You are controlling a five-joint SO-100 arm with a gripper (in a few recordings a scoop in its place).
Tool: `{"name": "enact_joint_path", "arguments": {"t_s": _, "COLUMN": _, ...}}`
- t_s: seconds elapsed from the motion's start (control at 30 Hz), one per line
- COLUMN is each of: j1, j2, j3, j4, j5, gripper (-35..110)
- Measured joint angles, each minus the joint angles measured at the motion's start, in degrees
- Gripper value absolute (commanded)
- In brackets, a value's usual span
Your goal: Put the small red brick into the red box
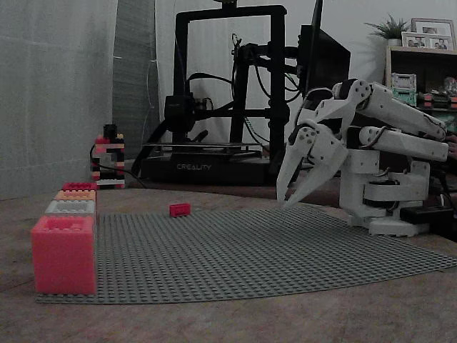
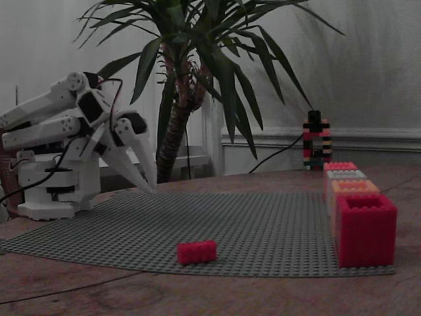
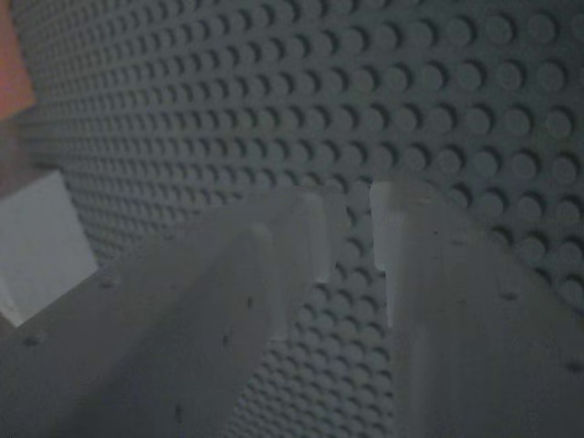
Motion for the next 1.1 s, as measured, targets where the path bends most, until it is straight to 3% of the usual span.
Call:
{"name": "enact_joint_path", "arguments": {"t_s": 0.5, "j1": 0.0, "j2": -0.2, "j3": 0.0, "j4": -0.3, "j5": 0.0, "gripper": 0}}
{"name": "enact_joint_path", "arguments": {"t_s": 0.63, "j1": 0.2, "j2": -7.2, "j3": -0.9, "j4": -4.0, "j5": 2.1, "gripper": 0}}
{"name": "enact_joint_path", "arguments": {"t_s": 1.1, "j1": 8.8, "j2": -46.1, "j3": -26.5, "j4": -17.4, "j5": 25.0, "gripper": 10}}
